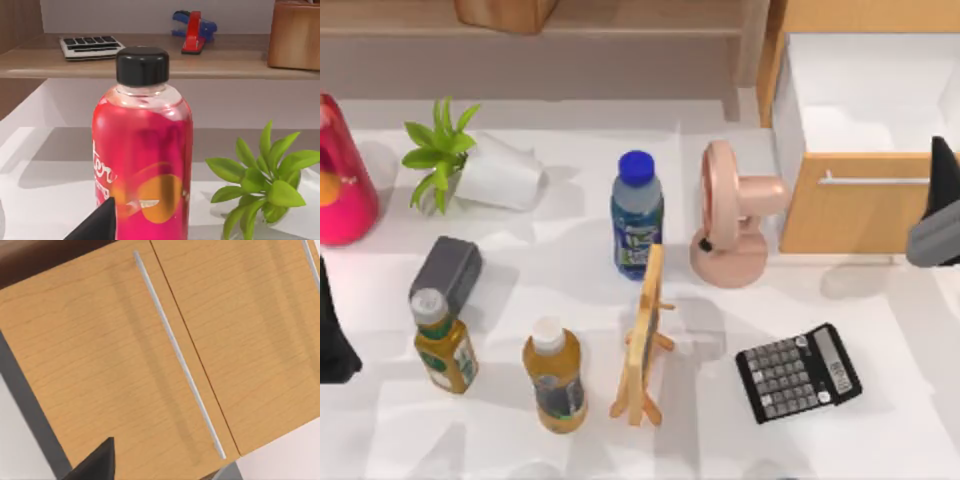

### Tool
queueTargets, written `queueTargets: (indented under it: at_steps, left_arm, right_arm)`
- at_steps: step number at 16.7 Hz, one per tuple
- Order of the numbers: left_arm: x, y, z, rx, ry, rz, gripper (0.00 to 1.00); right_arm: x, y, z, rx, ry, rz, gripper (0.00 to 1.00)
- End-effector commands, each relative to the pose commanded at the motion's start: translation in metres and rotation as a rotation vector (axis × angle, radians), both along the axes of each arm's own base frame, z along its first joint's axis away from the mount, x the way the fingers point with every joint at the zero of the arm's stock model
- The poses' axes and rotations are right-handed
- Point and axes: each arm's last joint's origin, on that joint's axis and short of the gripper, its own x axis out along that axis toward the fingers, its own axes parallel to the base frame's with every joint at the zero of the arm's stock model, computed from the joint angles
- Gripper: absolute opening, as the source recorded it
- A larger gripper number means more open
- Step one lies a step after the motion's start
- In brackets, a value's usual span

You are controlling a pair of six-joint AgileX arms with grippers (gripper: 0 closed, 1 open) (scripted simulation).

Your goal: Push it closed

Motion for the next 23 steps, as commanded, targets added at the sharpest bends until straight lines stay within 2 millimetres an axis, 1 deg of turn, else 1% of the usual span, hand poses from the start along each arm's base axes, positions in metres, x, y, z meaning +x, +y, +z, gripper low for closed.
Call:
queueTargets:
  at_steps: [4,7,10,12,18,23]
  left_arm:
    - [0.0,0.0,0.0,0.0,0.0,0.0,1.0]
    - [0.0,0.0,0.0,0.0,0.0,0.0,1.0]
    - [0.0,0.0,0.0,0.0,0.0,0.0,1.0]
    - [0.0,0.0,0.0,0.0,0.0,0.0,1.0]
    - [0.0,0.0,0.0,0.0,0.0,0.0,1.0]
    - [0.0,0.0,0.0,0.0,0.0,0.0,1.0]
  right_arm:
    - [0.0,0.013,-0.033,-0.169,0.104,-0.106,1.0]
    - [0.004,0.016,-0.053,-0.278,0.173,-0.178,1.0]
    - [0.008,0.016,-0.068,-0.357,0.224,-0.225,1.0]
    - [0.01,0.016,-0.073,-0.38,0.236,-0.24,1.0]
    - [0.01,0.016,-0.075,-0.386,0.246,-0.241,1.0]
    - [0.028,0.016,-0.073,-0.384,0.238,-0.243,1.0]
